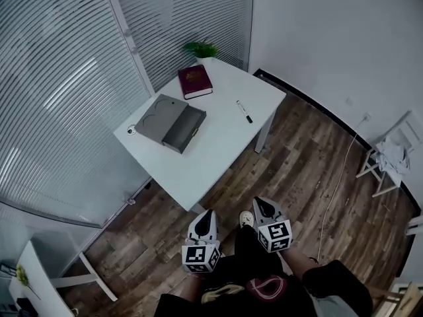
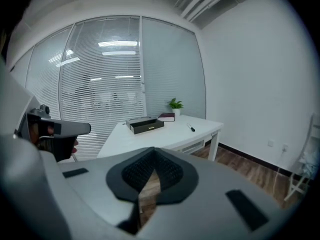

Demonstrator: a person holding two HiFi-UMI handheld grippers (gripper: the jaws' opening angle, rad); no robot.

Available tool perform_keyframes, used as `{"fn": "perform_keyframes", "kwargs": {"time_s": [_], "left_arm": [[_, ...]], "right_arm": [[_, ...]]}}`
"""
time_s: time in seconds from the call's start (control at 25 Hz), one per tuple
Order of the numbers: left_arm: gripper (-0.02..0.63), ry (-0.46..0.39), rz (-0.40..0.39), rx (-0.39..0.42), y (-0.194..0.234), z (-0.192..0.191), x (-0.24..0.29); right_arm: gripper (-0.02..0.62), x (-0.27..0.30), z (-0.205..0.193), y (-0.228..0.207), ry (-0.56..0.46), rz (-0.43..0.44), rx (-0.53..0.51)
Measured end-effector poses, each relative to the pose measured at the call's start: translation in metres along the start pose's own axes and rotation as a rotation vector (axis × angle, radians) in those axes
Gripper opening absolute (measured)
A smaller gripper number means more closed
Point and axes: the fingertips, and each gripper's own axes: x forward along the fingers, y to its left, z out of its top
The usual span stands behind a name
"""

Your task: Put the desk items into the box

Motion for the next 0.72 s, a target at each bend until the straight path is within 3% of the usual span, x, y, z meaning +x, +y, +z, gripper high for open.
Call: {"fn": "perform_keyframes", "kwargs": {"time_s": [0.32,0.72], "left_arm": [[0.020,-0.003,0.097,-0.023,0.012,0.015,0.055],[0.020,-0.003,0.120,-0.019,-0.009,0.021,0.135]], "right_arm": [[0.011,0.059,0.031,-0.038,-0.005,0.081,-0.018],[0.011,0.099,0.046,-0.105,0.004,0.129,-0.030]]}}
